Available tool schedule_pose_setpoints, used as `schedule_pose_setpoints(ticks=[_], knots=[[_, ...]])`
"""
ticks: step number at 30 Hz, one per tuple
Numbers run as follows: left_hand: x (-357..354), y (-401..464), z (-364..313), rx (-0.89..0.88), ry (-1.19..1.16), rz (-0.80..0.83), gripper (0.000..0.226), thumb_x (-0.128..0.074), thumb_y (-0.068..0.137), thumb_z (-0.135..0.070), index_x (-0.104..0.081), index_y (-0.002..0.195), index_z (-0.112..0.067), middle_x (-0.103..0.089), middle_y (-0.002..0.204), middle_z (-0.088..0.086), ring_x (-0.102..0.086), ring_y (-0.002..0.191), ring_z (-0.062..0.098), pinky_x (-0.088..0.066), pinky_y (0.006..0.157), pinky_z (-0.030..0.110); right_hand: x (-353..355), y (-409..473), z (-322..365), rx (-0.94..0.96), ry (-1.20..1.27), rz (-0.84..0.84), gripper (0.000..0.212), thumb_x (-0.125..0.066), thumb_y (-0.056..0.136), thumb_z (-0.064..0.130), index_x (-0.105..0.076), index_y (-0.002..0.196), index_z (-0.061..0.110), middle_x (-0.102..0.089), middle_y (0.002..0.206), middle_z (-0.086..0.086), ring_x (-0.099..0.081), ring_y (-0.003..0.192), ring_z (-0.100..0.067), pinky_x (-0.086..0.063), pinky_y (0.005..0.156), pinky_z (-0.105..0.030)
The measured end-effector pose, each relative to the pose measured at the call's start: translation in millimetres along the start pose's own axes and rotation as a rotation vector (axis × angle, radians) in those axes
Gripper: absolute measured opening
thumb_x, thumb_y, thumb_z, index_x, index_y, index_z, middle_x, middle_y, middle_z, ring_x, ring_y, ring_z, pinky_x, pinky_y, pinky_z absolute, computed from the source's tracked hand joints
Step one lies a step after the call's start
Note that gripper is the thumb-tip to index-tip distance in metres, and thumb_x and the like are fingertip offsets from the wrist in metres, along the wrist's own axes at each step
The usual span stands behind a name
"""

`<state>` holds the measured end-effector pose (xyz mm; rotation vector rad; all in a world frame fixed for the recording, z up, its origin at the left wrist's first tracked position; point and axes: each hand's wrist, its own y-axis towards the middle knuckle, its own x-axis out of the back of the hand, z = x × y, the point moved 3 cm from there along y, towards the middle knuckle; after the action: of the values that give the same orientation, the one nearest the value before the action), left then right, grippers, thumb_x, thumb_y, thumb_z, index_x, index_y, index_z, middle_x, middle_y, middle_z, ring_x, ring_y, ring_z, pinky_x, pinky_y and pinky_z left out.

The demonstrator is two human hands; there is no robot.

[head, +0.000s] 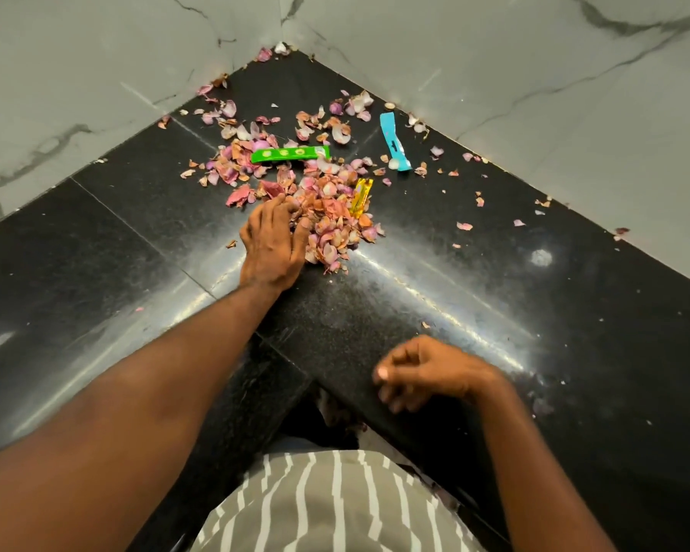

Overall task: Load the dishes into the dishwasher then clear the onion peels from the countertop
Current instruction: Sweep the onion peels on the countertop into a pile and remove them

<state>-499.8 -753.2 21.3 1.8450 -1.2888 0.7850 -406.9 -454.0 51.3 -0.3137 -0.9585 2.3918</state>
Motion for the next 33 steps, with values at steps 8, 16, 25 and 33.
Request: schedule_pose_setpoints(ticks=[8,16,25,33], knots=[[-2,0,2,-0.001,0.005,0.011,0.046,-0.034,0.106,-0.052,-0.047,0.141,-0.026,-0.042,0.151,0.003,-0.029,0.145,0.025,-0.025,0.116,0.050,18,-7,9,0.200,0.235,-0.217,0.041,-0.064,0.099,0.035,-0.072,0.117,-0.001,-0.075,0.118,-0.016,-0.069,0.117,-0.036,-0.058,0.099,-0.045],[0,0,0,0.004,-0.009,0.008,0.050,-0.030,0.105,-0.055,-0.048,0.140,-0.025,-0.043,0.151,0.003,-0.029,0.144,0.024,-0.025,0.115,0.048,28,3,-4,0.536,0.139,-0.925,0.040,-0.065,0.100,0.005,-0.061,0.138,0.016,-0.068,0.135,0.003,-0.066,0.123,-0.014,-0.053,0.107,-0.040],[-1,0,0,0.005,0.016,0.022,0.052,-0.028,0.105,-0.056,-0.048,0.141,-0.024,-0.043,0.150,0.002,-0.030,0.142,0.022,-0.026,0.115,0.046,20,-20,-17,-0.103,0.110,0.161,0.048,-0.069,0.097,0.042,-0.072,0.121,0.001,-0.073,0.119,-0.023,-0.073,0.106,-0.037,-0.062,0.084,-0.037],[-2,1,3,0.010,0.032,0.031,0.051,-0.027,0.105,-0.057,-0.048,0.140,-0.026,-0.042,0.150,0.001,-0.030,0.143,0.022,-0.028,0.114,0.047,54,19,23,0.471,0.224,-0.968,0.022,-0.062,0.103,0.010,-0.070,0.124,0.011,-0.075,0.115,-0.003,-0.073,0.107,-0.015,-0.059,0.091,-0.026]])
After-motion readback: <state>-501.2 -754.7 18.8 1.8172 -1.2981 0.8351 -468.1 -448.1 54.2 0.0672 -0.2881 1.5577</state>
